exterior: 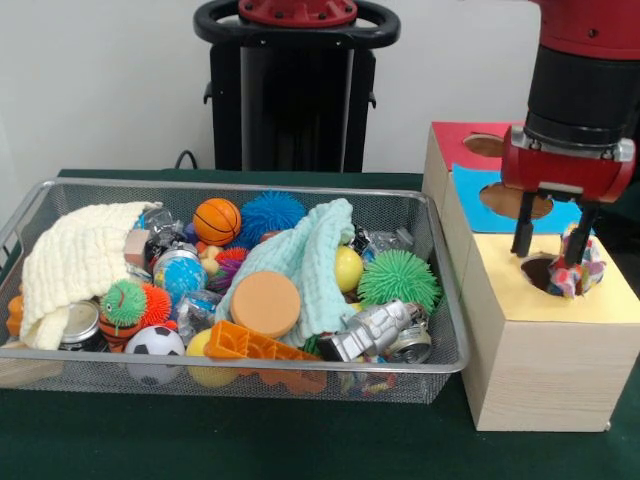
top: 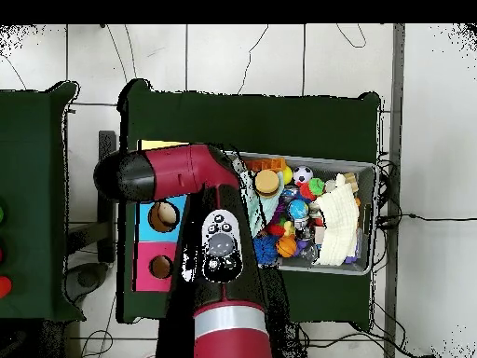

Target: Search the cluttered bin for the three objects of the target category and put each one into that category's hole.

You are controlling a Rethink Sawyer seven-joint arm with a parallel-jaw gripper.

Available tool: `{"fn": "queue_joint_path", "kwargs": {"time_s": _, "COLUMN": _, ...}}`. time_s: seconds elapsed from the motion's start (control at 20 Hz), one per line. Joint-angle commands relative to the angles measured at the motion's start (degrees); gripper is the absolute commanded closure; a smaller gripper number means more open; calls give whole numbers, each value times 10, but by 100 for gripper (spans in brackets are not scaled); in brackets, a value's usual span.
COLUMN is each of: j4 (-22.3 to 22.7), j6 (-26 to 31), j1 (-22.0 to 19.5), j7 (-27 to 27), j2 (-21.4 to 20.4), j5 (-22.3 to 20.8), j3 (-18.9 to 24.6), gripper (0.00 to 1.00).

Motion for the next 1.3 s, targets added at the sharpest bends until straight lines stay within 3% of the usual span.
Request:
{"fn": "queue_joint_path", "kwargs": {"time_s": 0.05, "j4": 24, "j6": 149, "j1": -35, "j7": -32, "j2": -83, "j5": 21, "j3": 21, "gripper": 0}}
{"fn": "queue_joint_path", "kwargs": {"time_s": 0.1, "j4": 17, "j6": 164, "j1": -33, "j7": -33, "j2": -88, "j5": 19, "j3": 21, "gripper": 0}}
{"fn": "queue_joint_path", "kwargs": {"time_s": 0.25, "j4": 34, "j6": 83, "j1": -47, "j7": -24, "j2": -53, "j5": 16, "j3": 42, "gripper": 0}}
{"fn": "queue_joint_path", "kwargs": {"time_s": 0.45, "j4": 18, "j6": 160, "j1": -37, "j7": -20, "j2": -94, "j5": 12, "j3": 26, "gripper": 0}}
{"fn": "queue_joint_path", "kwargs": {"time_s": 0.6, "j4": 33, "j6": 146, "j1": -38, "j7": -9, "j2": -89, "j5": 24, "j3": 39, "gripper": 0}}
{"fn": "queue_joint_path", "kwargs": {"time_s": 0.75, "j4": 40, "j6": 90, "j1": -15, "j7": 38, "j2": -63, "j5": 30, "j3": 40, "gripper": 0}}
{"fn": "queue_joint_path", "kwargs": {"time_s": 1.05, "j4": 18, "j6": 64, "j1": 23, "j7": 88, "j2": -39, "j5": 29, "j3": 16, "gripper": 0}}
{"fn": "queue_joint_path", "kwargs": {"time_s": 1.3, "j4": 4, "j6": 52, "j1": 29, "j7": 78, "j2": -23, "j5": 11, "j3": -6, "gripper": 0}}
